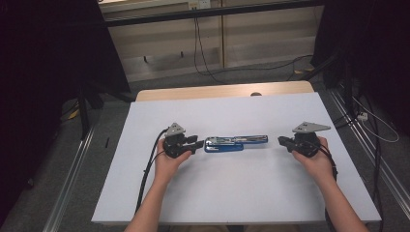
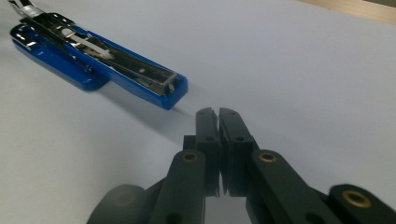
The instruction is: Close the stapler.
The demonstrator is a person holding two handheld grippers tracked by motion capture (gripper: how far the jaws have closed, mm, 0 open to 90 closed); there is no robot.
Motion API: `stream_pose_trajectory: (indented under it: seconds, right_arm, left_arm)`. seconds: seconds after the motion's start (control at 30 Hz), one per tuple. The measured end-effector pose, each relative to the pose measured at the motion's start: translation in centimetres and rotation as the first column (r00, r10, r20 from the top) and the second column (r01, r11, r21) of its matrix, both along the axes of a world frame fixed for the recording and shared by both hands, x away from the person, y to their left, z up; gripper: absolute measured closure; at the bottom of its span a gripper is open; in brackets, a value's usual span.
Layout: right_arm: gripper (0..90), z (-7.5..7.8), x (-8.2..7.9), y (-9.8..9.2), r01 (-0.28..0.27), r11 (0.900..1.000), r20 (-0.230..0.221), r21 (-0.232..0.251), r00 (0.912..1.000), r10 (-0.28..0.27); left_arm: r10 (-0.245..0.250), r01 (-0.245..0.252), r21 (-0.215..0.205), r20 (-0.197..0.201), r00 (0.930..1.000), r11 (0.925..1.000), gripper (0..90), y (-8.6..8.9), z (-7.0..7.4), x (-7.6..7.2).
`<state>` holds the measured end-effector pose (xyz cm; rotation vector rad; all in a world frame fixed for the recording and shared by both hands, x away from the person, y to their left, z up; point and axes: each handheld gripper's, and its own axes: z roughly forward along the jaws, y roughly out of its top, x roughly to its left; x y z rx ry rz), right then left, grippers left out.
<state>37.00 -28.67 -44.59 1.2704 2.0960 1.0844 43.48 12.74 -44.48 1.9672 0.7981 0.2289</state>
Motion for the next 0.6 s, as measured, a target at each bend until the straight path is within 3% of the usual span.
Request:
stream_pose_trajectory:
  seconds: [0.17,0.4,0.6]
  right_arm:
    - [88.9,-0.2,0.3,-0.1,-0.009,1.0,0.001,0.021,1.0,0.009]
    - [89.8,-0.4,0.6,0.6,-0.032,0.999,0.0,-0.012,0.9995,0.032]
    - [90.0,-0.8,0.9,1.3,-0.044,0.998,-0.012,-0.041,0.999,0.043]
  left_arm:
    - [-0.017,0.017,0.024,-0.02,0.9997,0.9996,76.9,-0.3,-0.6,0.2]
    - [-0.034,0.035,0.05,-0.007,0.9994,0.9981,80.9,-0.4,-0.7,0.0]
    - [-0.047,0.048,0.057,-0.018,0.9987,0.9972,88.0,-0.7,-0.9,0.0]
